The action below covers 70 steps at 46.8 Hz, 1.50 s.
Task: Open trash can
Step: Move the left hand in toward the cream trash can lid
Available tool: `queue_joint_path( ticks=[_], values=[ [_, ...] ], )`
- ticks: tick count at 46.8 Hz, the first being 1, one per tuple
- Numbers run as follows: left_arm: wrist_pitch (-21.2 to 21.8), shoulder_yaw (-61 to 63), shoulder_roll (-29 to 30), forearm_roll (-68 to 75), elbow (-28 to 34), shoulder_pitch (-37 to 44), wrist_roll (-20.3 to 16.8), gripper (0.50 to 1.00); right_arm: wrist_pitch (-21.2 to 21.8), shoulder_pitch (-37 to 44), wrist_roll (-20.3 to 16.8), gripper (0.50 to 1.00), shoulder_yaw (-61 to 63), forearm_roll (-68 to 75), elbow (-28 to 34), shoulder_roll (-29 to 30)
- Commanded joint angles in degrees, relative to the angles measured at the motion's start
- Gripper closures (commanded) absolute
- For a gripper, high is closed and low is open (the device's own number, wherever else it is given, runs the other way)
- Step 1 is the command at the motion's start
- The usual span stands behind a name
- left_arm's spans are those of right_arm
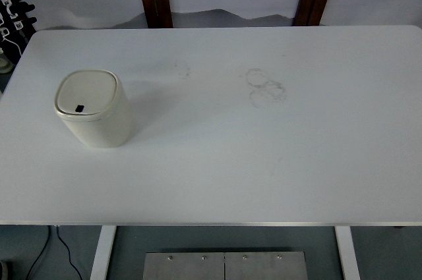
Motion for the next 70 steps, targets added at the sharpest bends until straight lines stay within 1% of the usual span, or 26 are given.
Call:
queue_joint_path(
  ticks=[1, 4, 10, 15, 18, 35, 39, 42, 46, 53, 57, 70],
  values=[
    [-2.32, 3.58, -0.01, 1.33, 0.05, -4.35, 4.95, 0.5, 0.0, 0.05, -0.02, 0.505, 0.0, 0.0, 0.0, 0.0],
    [-3.38, 5.43, -0.01, 1.42, -0.04, -6.9, 7.24, 0.5, 0.0, 0.05, -0.02, 0.505, 0.08, 0.0, 0.0, 0.0],
    [-4.17, 6.4, -0.1, 1.59, -0.04, -10.07, 9.35, 0.5, 0.0, -0.03, -0.02, 0.505, 0.08, 0.0, 0.0, 0.0],
    [-5.84, 7.1, -0.1, 1.68, -0.92, -12.27, 13.82, 0.5, 0.0, -0.03, -0.02, 0.505, 0.08, 0.0, 0.0, 0.0],
    [-6.63, 8.85, -0.01, 2.47, -1.89, -14.2, 15.59, 0.5, 0.0, -0.03, -0.02, 0.505, 0.08, 0.0, 0.0, 0.0],
    [-15.86, 17.91, 0.16, 14.95, -4.17, -24.13, 15.94, 0.5, 0.0, -0.03, -0.02, 0.505, 0.0, 0.0, 0.0, 0.0],
    [-17.7, 19.23, 1.3, 17.06, -4.96, -25.8, 16.03, 0.5, 0.0, 0.05, -0.02, 0.505, 0.0, 0.0, 0.0, 0.0],
    [-17.9, 19.85, 1.92, 18.81, -6.28, -27.21, 16.29, 0.5, 0.0, -0.03, -0.02, 0.505, 0.0, 0.0, -0.09, 0.0],
    [-17.9, 20.37, 3.15, 21.62, -7.77, -29.23, 17.52, 0.5, 0.0, -0.03, -0.02, 0.505, 0.0, 0.0, -0.09, 0.0],
    [-17.9, 20.55, 4.56, 27.25, -7.78, -31.34, 17.96, 0.5, -0.09, 0.06, -0.02, 0.505, 0.0, 0.09, -0.09, 0.0],
    [-17.9, 20.46, 4.56, 30.41, -7.69, -31.87, 17.96, 0.5, 0.0, 0.06, -0.02, 0.505, 0.0, 0.0, -0.09, 0.0],
    [-17.9, 20.81, 3.5, 34.37, -7.86, -31.78, 17.96, 0.5, 0.0, 0.06, -0.02, 0.505, 0.08, 0.0, 0.0, 0.0]
  ],
)
